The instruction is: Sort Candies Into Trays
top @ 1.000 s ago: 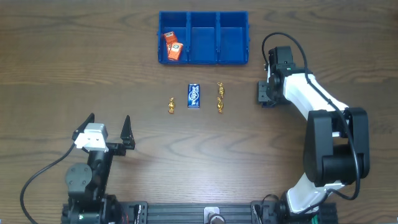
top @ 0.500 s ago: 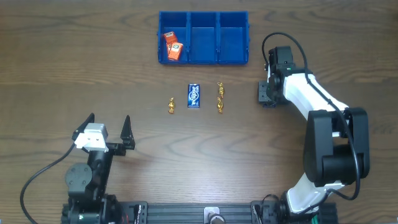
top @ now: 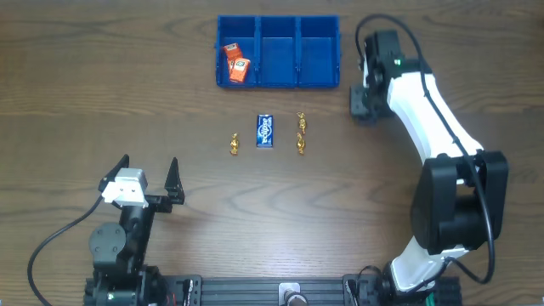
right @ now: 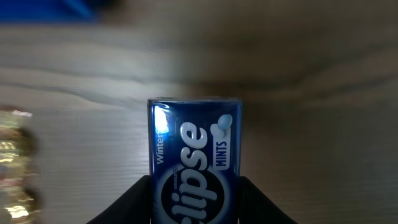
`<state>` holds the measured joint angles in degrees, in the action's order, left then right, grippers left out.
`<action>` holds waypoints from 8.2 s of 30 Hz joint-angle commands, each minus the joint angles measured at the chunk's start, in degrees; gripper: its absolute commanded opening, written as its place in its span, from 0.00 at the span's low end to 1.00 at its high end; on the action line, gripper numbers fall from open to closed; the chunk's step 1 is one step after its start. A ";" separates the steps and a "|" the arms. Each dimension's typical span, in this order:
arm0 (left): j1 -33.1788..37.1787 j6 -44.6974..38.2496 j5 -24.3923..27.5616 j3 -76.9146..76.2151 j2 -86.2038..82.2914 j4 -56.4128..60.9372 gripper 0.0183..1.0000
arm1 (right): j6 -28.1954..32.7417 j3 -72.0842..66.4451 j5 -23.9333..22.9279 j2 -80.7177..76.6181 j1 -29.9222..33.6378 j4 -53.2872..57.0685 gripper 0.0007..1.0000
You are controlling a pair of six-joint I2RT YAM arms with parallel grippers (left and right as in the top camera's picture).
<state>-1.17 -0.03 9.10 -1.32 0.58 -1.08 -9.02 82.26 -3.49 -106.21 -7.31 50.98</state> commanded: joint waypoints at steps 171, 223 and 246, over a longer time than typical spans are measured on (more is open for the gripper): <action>0.31 -0.20 1.25 1.05 -0.42 -2.34 1.00 | -22.45 45.11 -14.91 -16.48 -24.30 10.95 0.32; 0.31 -0.20 1.25 1.05 -0.42 -2.34 0.99 | -19.37 45.09 -18.80 -26.40 -21.49 -3.26 0.34; 0.31 -0.20 1.25 1.05 -0.42 -2.34 1.00 | -19.41 46.53 -18.78 -26.23 -22.25 1.64 1.00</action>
<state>-1.17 -0.03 9.10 -1.32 0.58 -1.08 -28.38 126.82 -21.28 -132.27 -29.17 50.54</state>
